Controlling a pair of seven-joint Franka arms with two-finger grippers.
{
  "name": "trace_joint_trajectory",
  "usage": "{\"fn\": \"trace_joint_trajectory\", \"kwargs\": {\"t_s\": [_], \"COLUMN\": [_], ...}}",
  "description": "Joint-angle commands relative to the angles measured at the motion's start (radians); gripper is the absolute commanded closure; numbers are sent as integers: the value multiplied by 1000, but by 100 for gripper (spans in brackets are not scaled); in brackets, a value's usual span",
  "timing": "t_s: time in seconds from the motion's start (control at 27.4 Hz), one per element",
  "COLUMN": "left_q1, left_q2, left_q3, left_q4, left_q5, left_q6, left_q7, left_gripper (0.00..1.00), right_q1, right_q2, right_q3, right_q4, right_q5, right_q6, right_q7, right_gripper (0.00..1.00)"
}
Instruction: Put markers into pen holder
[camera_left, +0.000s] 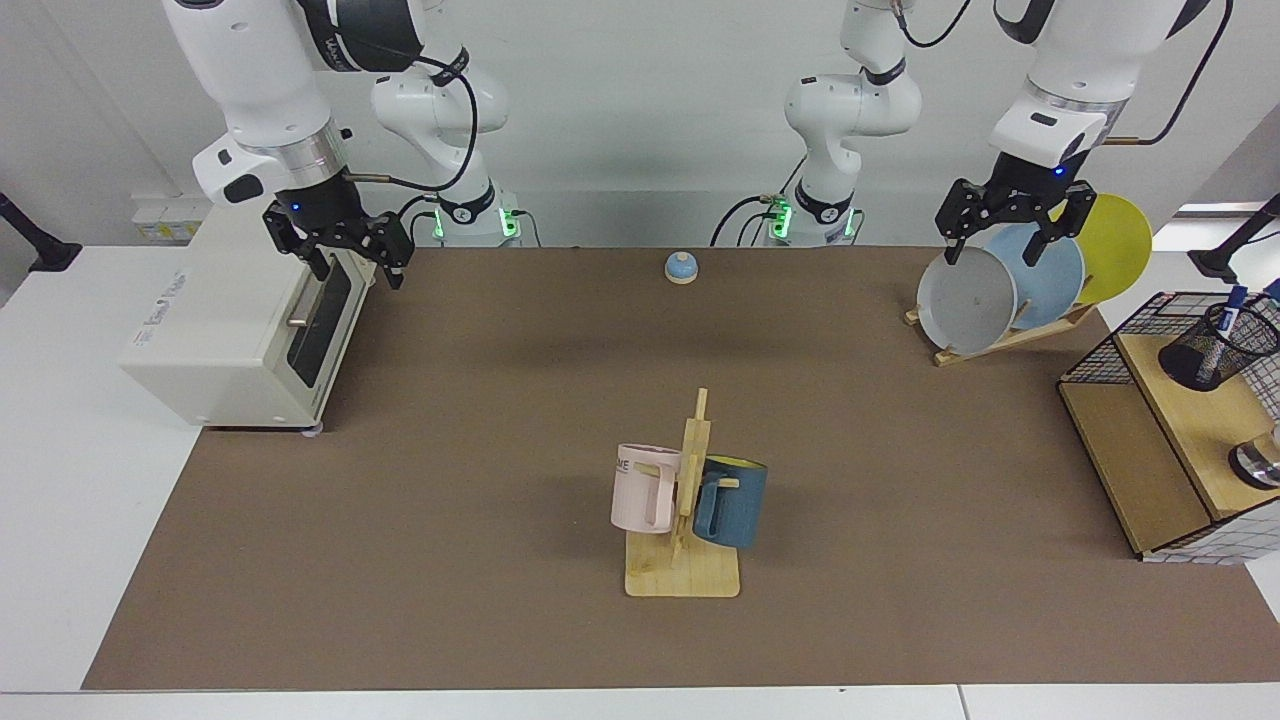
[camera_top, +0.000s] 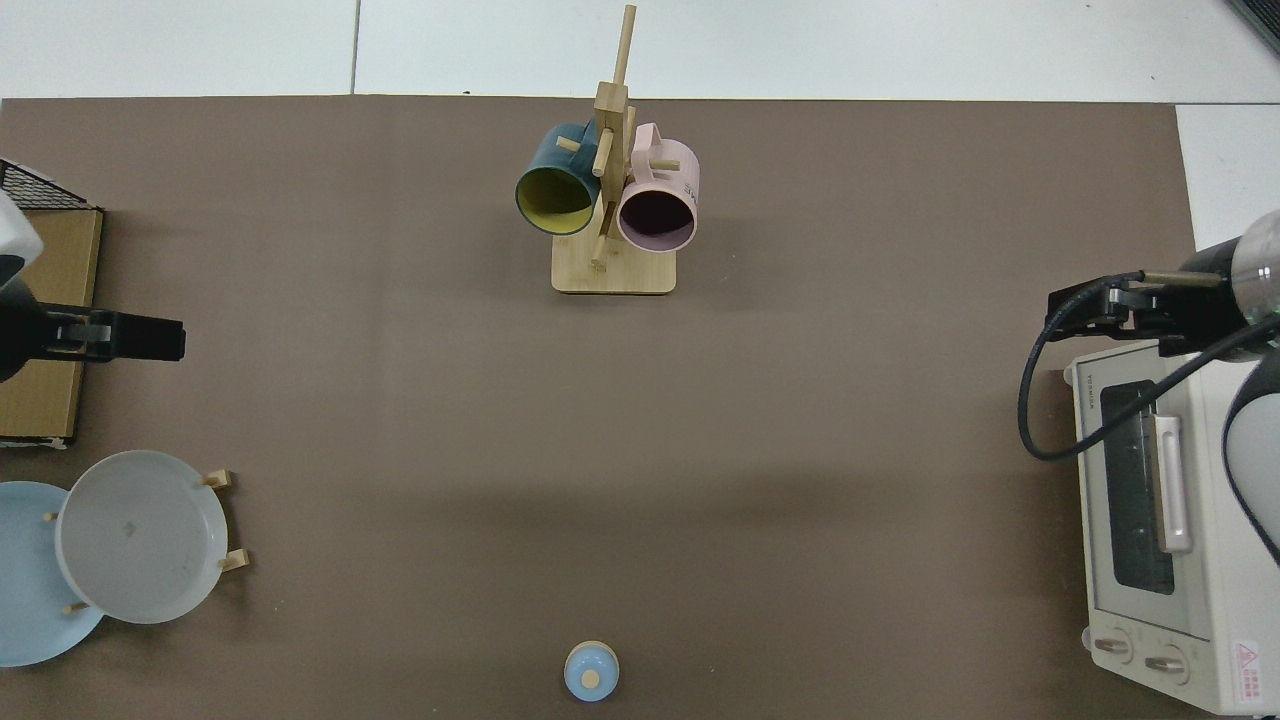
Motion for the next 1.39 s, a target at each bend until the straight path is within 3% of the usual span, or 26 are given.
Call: {"fn": "trace_joint_trajectory", "kwargs": {"t_s": [0.0,0.62,0.91,1.35], "left_q1": [-18,-21,-21,-19], "left_q2": [-9,-12,-12,-14], "left_q3": [12,9,9,9], "left_q4": [3,0,0,-1], "left_q5": [-6,-8,-9,-9], "left_q6": [-21,-47,-47,-47], "left_q7": [2,-1,1,1], "left_gripper": [0,0,0,0], "right_q1": [-16,-15,-38,-35], "right_q2": [7,7,-7,-45], "right_q3": [11,11,8,18], "right_q4": [13,15,24,13], "right_q5": [18,19,13,16], "right_q6": [-5,-15,-67,-69], "right_q7": [17,17,-219,-192], "right_gripper": [0,0,0,0]}}
